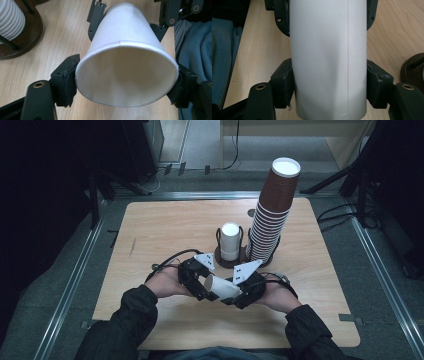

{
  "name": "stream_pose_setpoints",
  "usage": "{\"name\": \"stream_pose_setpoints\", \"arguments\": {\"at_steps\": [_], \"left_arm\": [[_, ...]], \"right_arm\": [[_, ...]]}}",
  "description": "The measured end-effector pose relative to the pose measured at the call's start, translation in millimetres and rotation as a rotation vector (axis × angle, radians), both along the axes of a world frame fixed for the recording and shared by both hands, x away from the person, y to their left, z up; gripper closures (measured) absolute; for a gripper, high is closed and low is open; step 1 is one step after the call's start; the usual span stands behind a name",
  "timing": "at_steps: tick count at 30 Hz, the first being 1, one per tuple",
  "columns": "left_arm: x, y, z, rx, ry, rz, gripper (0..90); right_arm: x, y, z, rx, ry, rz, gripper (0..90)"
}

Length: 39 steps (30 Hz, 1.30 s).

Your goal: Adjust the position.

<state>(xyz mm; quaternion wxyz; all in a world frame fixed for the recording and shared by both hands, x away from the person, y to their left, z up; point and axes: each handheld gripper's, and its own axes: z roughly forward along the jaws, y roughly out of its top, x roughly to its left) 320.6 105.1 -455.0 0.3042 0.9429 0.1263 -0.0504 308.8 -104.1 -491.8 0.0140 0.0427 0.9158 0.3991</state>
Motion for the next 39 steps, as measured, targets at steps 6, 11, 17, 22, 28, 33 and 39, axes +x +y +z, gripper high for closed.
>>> {"name": "stream_pose_setpoints", "arguments": {"at_steps": [6, 11, 17, 22, 28, 33, 39], "left_arm": [[0.3, 3.7, 3.0, -0.023, -0.028, 0.017, 13.3], [1.5, 9.4, 5.9, -0.062, -0.027, 0.042, 9.4], [-1.4, 13.1, 6.0, -0.093, -0.030, 0.052, 5.9], [-1.5, 17.6, 4.1, -0.097, -0.038, 0.086, 3.5], [-0.5, 21.8, 5.3, -0.136, -0.034, 0.116, 3.4], [1.0, 22.8, 8.8, -0.203, -0.035, 0.145, 3.4], [1.0, 19.0, 11.4, -0.265, -0.027, 0.165, 3.5]], "right_arm": [[2.6, -4.4, 1.5, 0.014, 0.000, -0.013, 33.8], [5.4, -9.6, 3.4, 0.034, 0.012, -0.037, 33.7], [8.8, -14.8, 4.7, 0.055, 0.018, -0.055, 33.6], [10.4, -18.9, 6.8, 0.075, 0.026, -0.069, 33.6], [11.9, -24.1, 9.0, 0.100, 0.045, -0.087, 33.5], [13.9, -27.5, 11.4, 0.145, 0.056, -0.104, 33.6], [15.0, -29.0, 13.1, 0.181, 0.054, -0.104, 33.6]]}}
